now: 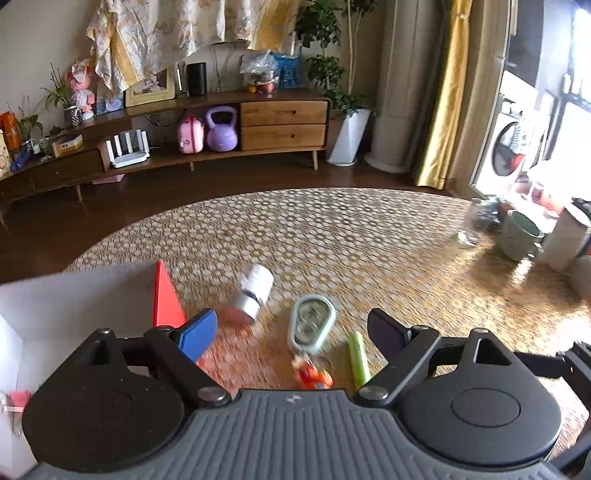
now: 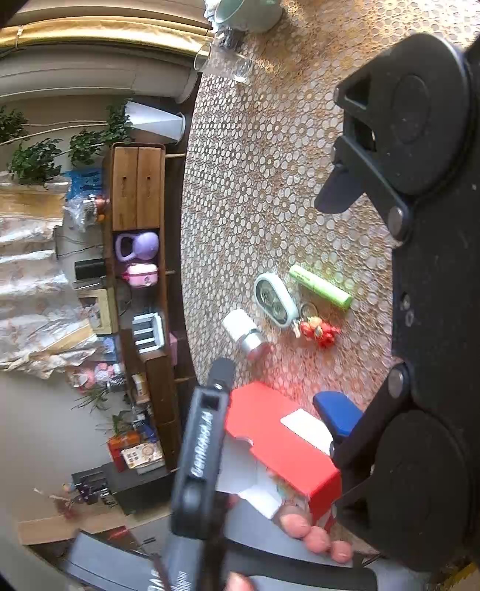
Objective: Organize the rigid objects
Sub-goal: 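Reach left tool to clear glass cup while right tool reaches green stick, then close left tool on glass cup while right tool grips green stick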
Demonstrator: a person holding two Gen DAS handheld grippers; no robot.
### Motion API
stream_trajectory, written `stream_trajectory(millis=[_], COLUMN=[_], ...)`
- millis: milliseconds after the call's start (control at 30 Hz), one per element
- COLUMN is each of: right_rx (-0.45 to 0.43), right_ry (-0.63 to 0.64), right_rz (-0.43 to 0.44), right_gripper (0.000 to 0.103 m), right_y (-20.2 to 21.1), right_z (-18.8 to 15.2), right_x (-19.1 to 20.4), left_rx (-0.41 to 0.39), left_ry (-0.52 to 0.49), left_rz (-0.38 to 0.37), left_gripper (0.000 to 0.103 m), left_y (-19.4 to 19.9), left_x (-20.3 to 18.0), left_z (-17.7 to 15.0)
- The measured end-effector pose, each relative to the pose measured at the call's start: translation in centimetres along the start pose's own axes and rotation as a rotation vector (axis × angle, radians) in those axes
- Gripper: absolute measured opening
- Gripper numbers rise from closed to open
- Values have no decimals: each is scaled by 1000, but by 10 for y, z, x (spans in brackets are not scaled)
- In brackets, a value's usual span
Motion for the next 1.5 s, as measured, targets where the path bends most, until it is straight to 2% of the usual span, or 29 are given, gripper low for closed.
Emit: stream_trajectory(millis=[367,533,667,967,1100,1133,1167,1267,1333,1400,1467,1500], right_rx=[66,91,102,146,159,164,167,164,162,161,158,155], right_ry=[-45,-40,-45,-40,-32,-30,-30,-21,-8,6,12,7], right_rz=[-59,-69,-82,-107,-126,-127,-126,-140,-149,-169,-183,-181], right_gripper=[99,95,92,75,64,59,55,54,53,46,36,34], right_y=[-62,-81,-92,-117,-126,-129,-131,-134,-135,-136,-136,-135], right_z=[5,2,2,-1,-3,-3,-4,-5,-5,-5,-5,-5], right_x=[-21,-24,-28,-30,-30,-29,-29,-27,-26,-25,-25,-26], left_rx=[111,154,159,217,221,221,221,246,258,265,283,288], left_ry=[-5,25,-4,10,-2,2,6,12,9,0,-8,-12], left_rz=[129,129,121,163,184,190,190,189,186,191,191,190], left_gripper=[89,89,89,89,89,87,80,64,62,56,42,41], left_y=[-93,-125,-141,-176,-182,-183,-184,-190,-193,-196,-198,-199], left_x=[3,4,-1,0,-1,-1,0,2,3,3,2,2], left_z=[35,43,46,39,35,36,35,32,30,28,26,24])
Point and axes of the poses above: each gripper's, at about its wrist camera, not at the fingertips, and y roughly against the way its jaws point, x to its left, z to its top, the point moved 4 cm from there along -y, roughly the way its jaws point, and after that the axes turned 8 degrees about z, right-handed, at the moved point
